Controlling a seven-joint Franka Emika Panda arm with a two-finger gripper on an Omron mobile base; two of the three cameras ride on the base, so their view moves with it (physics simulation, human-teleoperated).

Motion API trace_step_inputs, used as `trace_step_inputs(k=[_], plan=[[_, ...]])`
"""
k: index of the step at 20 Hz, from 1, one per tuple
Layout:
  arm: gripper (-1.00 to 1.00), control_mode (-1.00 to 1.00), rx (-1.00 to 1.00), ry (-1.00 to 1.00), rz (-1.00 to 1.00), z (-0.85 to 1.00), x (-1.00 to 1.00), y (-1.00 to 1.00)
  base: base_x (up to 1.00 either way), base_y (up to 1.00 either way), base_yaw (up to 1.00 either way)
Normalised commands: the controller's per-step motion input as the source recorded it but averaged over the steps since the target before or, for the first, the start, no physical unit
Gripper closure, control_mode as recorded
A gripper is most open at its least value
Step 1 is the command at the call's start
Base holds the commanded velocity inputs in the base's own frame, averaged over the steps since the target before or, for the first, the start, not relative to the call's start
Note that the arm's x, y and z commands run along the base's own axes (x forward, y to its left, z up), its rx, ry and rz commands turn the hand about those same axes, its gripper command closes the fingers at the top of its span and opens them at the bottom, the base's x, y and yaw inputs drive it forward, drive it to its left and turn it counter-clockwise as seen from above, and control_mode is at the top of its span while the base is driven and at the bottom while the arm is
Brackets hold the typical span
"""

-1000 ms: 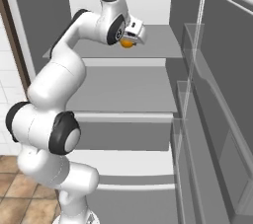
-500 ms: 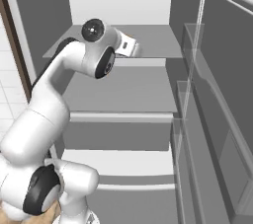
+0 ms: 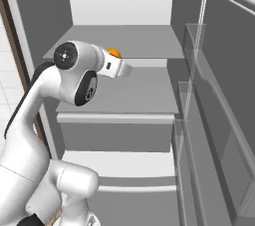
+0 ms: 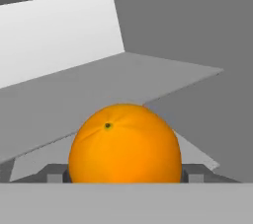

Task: Place the cold items (orange and pear) from the fridge in one tupperware on the dining counter. Place the warm items (hot dog and kebab skewer) in the stove area in another tupperware.

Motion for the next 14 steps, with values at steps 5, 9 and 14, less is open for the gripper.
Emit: trace_step_inputs(k=[5,9,14], plan=[[1.00,-1.00,0.07,0.31,0.00,0.28,-0.82,0.20,0.00,0.00,0.00],[1.00,-1.00,0.06,0.27,0.00,0.07,-0.84,0.24,0.00,0.00,0.00],[1.00,-1.00,0.04,0.02,-0.01,-0.12,-0.99,0.25,0.00,0.00,0.00]])
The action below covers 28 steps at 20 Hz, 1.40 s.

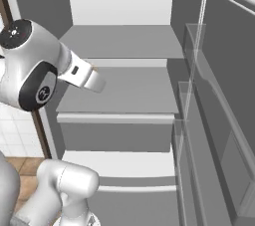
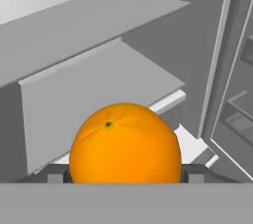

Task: Place the cold items (orange and pear) from the fridge in one tupperware on the dining counter. Place the warm items (hot dog and kebab skewer) in the stove area in another tupperware.

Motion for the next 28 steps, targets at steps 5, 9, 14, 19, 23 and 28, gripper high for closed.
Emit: trace_step_inputs(k=[5,9,14,19,23,28], plan=[[1.00,-1.00,0.00,0.00,0.00,-0.07,-0.82,0.24,0.00,0.00,0.00],[1.00,-1.00,0.00,0.26,0.00,-0.11,-0.36,0.29,0.00,0.00,0.00],[1.00,-1.00,0.00,0.19,0.00,-0.09,-0.17,0.22,0.00,0.00,0.00],[1.00,1.00,0.00,0.00,0.00,0.00,0.00,0.00,-0.38,0.24,0.02],[1.00,1.00,0.00,0.00,0.00,0.00,0.00,0.00,-0.68,0.33,0.61],[1.00,1.00,0.00,0.00,0.00,0.00,0.00,0.00,-0.69,0.33,0.98]])
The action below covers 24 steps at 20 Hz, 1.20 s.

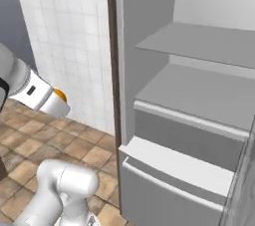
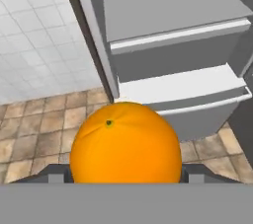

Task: Place the cold items (orange and pear) from the fridge in one tupperware on the dining counter. Place the warm items (hot dog and kebab skewer) in the stove area in another tupperware.

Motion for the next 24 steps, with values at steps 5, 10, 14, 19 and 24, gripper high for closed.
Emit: trace_step_inputs(k=[5,10,14,19,24], plan=[[1.00,1.00,0.00,0.00,0.00,0.00,0.00,0.00,-0.62,0.34,1.00],[1.00,1.00,0.00,0.00,0.00,0.00,0.00,0.00,-0.68,0.46,1.00],[1.00,1.00,0.00,0.00,0.00,0.00,0.00,0.00,-0.57,0.71,0.91],[1.00,1.00,0.00,0.00,0.00,0.00,0.00,0.00,-0.08,0.97,0.44],[1.00,1.00,0.00,0.00,0.00,0.00,0.00,0.00,0.00,1.00,0.03]])
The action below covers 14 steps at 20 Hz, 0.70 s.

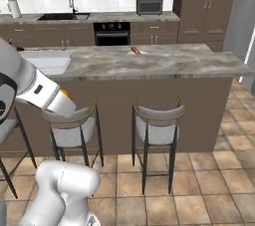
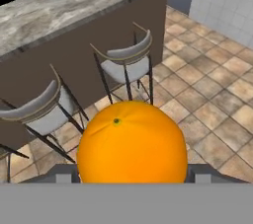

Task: Place the cold items (orange and pear) from the fridge in one tupperware on the dining counter. Place the warm items (hot dog and kebab skewer) in the stove area in another tupperware.

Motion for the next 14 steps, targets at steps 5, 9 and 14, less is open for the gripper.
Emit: trace_step_inputs(k=[5,9,14], plan=[[1.00,1.00,0.00,0.00,0.00,0.00,0.00,0.00,0.04,1.00,0.00],[1.00,1.00,0.00,0.00,0.00,0.00,0.00,0.00,0.57,0.96,0.00],[1.00,1.00,0.00,0.00,0.00,0.00,0.00,0.00,0.80,0.66,0.00]])
